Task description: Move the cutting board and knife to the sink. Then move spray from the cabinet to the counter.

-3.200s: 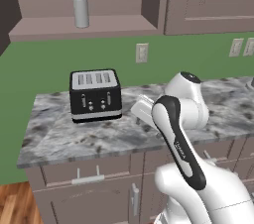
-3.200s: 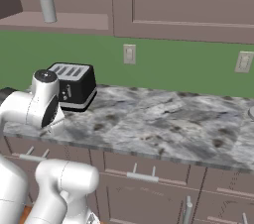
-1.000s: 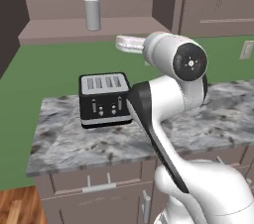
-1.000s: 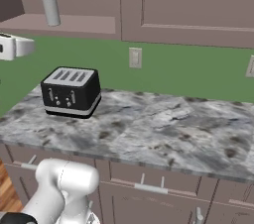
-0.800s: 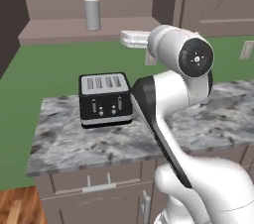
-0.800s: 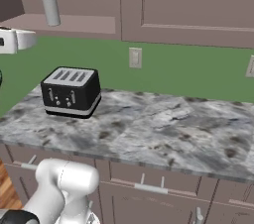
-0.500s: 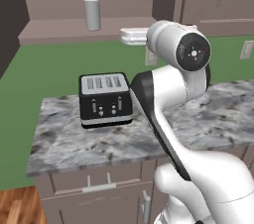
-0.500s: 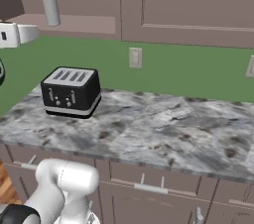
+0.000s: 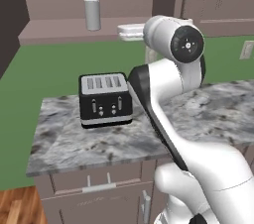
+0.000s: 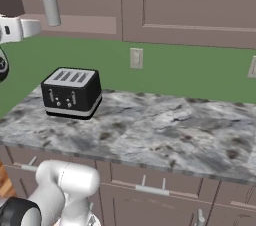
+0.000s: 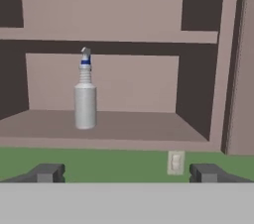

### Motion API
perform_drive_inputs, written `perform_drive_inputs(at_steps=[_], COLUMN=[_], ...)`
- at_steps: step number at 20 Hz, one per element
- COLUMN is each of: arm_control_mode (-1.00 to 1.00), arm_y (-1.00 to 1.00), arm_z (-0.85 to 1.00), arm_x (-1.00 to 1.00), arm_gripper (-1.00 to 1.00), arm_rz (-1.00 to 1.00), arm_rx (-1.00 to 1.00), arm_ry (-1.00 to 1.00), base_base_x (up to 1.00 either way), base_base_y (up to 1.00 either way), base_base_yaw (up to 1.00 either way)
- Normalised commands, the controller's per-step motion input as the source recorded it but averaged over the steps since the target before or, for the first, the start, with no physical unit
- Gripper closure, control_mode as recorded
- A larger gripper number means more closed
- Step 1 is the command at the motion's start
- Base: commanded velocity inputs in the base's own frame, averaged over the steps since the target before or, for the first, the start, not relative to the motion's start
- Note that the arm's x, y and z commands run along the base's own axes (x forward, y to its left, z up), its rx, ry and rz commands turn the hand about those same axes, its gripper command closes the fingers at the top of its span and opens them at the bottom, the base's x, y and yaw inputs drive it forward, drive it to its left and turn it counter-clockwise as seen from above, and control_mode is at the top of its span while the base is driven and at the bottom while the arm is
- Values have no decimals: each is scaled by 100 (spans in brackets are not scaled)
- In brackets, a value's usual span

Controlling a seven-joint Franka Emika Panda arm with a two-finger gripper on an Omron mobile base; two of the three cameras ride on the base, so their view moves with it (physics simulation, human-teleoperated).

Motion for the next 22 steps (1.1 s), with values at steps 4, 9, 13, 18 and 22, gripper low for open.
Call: perform_drive_inputs(at_steps=[4, 9, 13, 18, 22], arm_control_mode=[-100, -100, -100, -100, -100], arm_y=[3, 6, 16, 43, 56], arm_z=[0, 0, 0, 0, 0], arm_x=[30, 37, 46, 45, 37], arm_gripper=[-100, -100, -100, -100, -100], arm_rz=[0, 0, 0, 0, 0], arm_rx=[-1, -1, 0, 0, 0], arm_ry=[0, 0, 0, 0, -3], base_base_x=[0, 0, 0, 0, 0], base_base_y=[0, 0, 0, 0, 0], base_base_yaw=[0, 0, 0, 0, 0])
